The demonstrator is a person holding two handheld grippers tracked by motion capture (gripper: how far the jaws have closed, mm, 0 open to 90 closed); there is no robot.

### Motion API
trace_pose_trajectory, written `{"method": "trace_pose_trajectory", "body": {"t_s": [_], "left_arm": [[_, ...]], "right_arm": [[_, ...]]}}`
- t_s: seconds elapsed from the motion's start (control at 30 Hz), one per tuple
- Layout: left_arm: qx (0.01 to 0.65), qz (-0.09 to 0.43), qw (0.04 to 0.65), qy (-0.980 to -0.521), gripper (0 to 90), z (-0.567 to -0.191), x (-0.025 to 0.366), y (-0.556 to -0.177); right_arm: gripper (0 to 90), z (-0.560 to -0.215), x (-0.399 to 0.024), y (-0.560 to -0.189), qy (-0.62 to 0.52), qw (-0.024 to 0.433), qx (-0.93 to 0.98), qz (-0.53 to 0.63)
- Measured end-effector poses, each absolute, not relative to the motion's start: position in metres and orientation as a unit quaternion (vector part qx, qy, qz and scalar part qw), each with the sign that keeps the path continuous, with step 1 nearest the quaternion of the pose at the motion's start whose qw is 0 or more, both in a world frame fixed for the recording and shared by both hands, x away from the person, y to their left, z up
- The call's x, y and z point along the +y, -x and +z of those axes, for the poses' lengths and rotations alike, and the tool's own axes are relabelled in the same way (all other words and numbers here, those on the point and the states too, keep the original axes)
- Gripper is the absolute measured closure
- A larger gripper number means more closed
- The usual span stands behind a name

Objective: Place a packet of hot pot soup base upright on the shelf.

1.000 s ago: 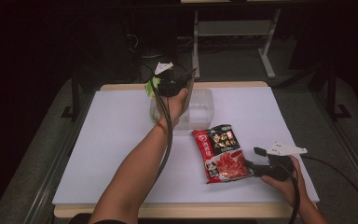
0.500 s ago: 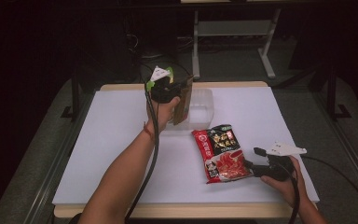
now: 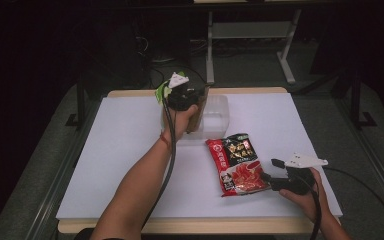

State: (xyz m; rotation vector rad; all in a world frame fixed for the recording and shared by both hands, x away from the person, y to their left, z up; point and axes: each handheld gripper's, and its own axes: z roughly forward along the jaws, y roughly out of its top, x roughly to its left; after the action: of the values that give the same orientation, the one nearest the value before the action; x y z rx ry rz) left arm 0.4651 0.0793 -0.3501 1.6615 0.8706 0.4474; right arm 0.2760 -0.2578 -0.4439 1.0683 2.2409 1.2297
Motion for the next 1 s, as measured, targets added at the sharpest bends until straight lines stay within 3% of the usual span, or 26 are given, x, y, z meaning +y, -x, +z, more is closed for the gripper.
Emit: {"method": "trace_pose_trajectory", "body": {"t_s": [0.2, 0.77, 1.0], "left_arm": [[0.361, 0.178, 0.578, -0.710, 87.7, -0.355, 0.074, -0.458], [0.362, 0.199, 0.593, -0.691, 87.2, -0.358, 0.108, -0.441], [0.360, 0.211, 0.589, -0.692, 79.5, -0.357, 0.113, -0.438]], "right_arm": [[32.7, -0.442, -0.257, -0.273, -0.377, 0.188, 0.796, 0.436], [32.6, -0.443, -0.254, -0.273, -0.377, 0.187, 0.797, 0.433], [32.6, -0.442, -0.256, -0.273, -0.377, 0.188, 0.797, 0.433]]}}
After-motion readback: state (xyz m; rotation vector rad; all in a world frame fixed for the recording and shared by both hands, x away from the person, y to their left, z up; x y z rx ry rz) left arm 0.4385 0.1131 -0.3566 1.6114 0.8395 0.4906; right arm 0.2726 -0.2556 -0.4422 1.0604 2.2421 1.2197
